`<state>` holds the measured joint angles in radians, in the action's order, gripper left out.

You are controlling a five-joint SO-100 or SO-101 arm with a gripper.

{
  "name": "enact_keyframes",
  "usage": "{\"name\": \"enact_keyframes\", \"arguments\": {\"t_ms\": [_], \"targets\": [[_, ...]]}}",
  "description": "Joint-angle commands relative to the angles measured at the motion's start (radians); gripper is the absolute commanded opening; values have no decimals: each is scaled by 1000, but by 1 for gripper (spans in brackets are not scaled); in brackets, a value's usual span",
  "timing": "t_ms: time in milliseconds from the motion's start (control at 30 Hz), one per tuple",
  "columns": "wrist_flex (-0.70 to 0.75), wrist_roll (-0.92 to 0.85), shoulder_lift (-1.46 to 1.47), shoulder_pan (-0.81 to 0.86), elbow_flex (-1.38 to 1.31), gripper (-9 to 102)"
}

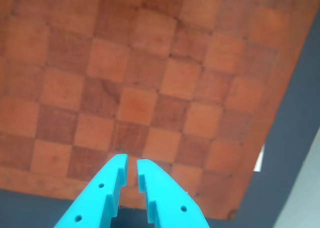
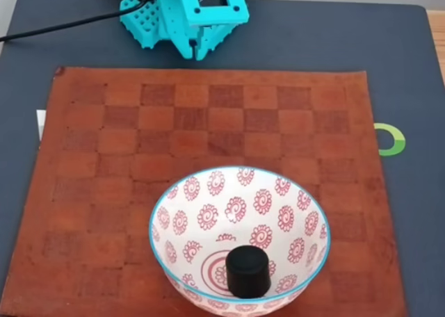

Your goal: Grasp a black cylinder and put it in a bowl.

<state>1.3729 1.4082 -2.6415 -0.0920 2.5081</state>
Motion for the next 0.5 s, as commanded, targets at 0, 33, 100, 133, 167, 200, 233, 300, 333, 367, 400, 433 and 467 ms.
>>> {"name": "enact_keyframes", "arguments": {"t_ms": [0, 33, 100, 133, 167, 200, 233, 300, 333, 367, 400, 433, 467], "targets": [[-14, 29, -100, 0, 52, 0], [-23, 40, -129, -2, 74, 0], [-57, 58, -187, -5, 130, 0], [-75, 66, -216, -6, 161, 0], [-92, 72, -244, -6, 193, 0], [-112, 74, -272, -6, 227, 0], [-132, 74, -299, -6, 259, 0], [-153, 74, -353, -6, 321, 0], [-156, 74, -380, -2, 347, 0], [-158, 74, -408, 2, 373, 0], [-158, 74, -439, 5, 397, 0], [-155, 74, -469, 9, 417, 0], [-153, 74, -502, 11, 439, 0]]}}
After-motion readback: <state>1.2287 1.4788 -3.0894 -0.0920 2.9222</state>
